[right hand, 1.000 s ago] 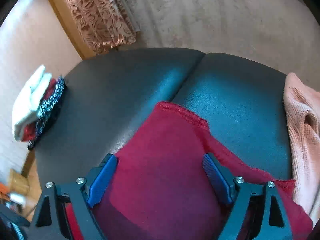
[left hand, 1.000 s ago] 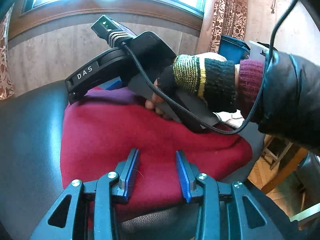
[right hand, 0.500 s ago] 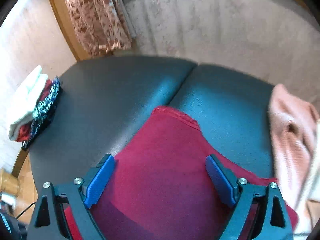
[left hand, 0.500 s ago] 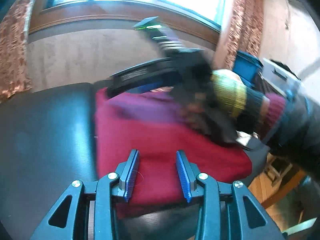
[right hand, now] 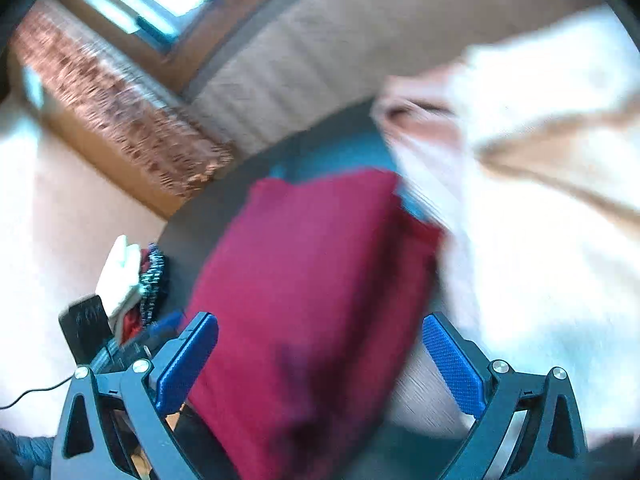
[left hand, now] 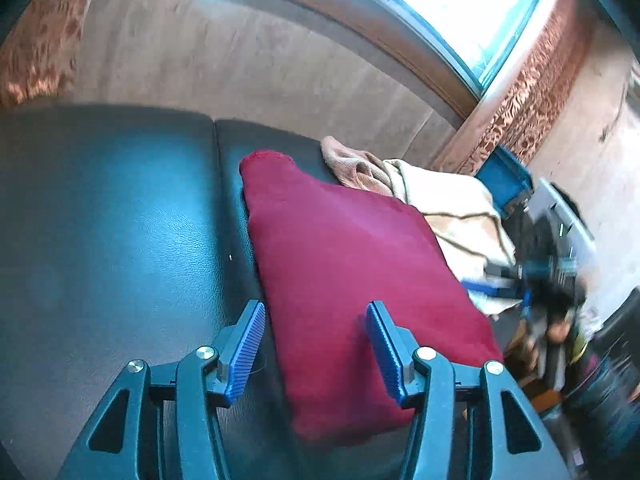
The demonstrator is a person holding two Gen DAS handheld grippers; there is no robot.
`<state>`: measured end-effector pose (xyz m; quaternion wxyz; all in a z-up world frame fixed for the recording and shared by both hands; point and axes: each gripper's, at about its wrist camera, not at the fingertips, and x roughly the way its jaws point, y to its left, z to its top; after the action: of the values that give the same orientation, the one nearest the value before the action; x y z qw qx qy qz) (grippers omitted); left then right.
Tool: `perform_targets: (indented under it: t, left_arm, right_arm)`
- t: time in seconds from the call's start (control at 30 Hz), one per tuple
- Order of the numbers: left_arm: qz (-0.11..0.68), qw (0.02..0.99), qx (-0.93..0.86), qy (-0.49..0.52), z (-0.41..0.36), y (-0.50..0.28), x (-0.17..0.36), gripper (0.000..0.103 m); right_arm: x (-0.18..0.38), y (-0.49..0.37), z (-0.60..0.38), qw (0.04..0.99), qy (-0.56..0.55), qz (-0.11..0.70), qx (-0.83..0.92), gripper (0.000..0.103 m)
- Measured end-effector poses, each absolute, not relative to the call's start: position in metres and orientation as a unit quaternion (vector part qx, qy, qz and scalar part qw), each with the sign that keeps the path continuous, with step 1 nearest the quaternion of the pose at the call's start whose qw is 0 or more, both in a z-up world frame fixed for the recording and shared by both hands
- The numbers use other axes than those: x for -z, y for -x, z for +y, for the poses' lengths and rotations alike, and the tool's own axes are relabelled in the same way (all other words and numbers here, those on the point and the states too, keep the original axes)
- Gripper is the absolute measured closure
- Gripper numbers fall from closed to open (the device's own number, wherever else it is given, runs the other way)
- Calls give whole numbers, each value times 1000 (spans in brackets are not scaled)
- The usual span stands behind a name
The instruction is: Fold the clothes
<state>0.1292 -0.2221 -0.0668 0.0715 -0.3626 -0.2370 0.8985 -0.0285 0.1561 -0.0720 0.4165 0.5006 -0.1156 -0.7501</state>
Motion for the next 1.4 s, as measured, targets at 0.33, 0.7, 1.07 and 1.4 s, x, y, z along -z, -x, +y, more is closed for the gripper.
perform_targets:
  t: [0.33,0.7,1.07,1.4]
  left_arm:
    - [-306,112,-869,373,-258,-92,81,45]
    - [-341,150,-842,390,-264,-51,98,42]
    - [-374,173,-825,387,-267,-18,118,37]
    - [-338,182,-825,415,-276,-14,115,35]
  right_arm:
    - [98,11,136,421,-538,-93,724,0]
    - [102,20,125,419,-539,-152,714,0]
    - [99,18,118,444,-520,-166,710,0]
    - [93,8,120,440,-501,-139,732,1]
